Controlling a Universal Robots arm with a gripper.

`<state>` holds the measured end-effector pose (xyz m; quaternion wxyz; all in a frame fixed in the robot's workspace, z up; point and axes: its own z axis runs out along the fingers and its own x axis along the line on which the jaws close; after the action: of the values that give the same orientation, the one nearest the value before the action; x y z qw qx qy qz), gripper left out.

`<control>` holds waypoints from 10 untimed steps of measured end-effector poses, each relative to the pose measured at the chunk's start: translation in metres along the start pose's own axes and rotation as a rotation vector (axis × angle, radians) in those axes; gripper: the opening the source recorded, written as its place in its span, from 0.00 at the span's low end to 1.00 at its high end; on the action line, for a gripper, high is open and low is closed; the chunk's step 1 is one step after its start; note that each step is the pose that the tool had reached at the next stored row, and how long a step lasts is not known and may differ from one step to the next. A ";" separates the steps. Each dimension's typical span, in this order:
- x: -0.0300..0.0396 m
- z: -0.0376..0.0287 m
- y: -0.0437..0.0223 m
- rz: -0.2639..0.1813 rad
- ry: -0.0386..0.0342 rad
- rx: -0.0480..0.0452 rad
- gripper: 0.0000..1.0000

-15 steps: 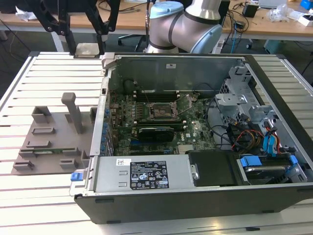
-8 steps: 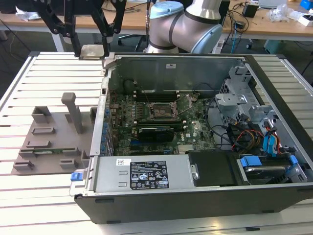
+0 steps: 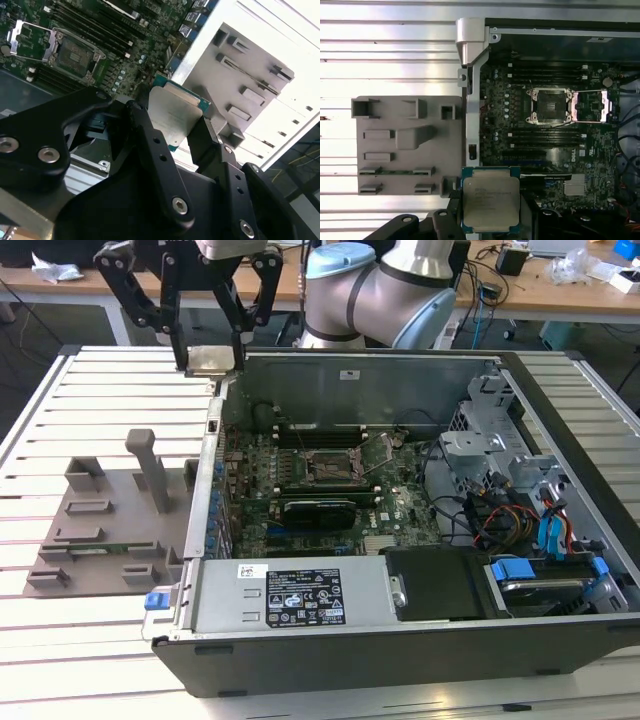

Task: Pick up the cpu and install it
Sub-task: 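Pick up the cpu and move it towards the insertion slot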

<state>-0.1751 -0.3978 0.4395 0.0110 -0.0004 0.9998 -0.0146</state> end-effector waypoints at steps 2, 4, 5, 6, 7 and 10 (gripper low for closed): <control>-0.0023 0.0019 0.0001 0.000 0.0001 0.0000 0.55; -0.0043 0.0036 0.0001 0.000 0.0001 0.0000 0.55; -0.0053 0.0044 0.0001 0.000 0.0002 0.0000 0.55; -0.0064 0.0054 0.0002 0.000 0.0001 -0.0001 0.55; -0.0077 0.0064 0.0002 0.000 0.0003 0.0000 0.55; -0.0114 0.0094 0.0003 0.000 0.0003 0.0001 0.55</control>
<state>-0.1635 -0.3978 0.4303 0.0108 -0.0004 0.9998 -0.0146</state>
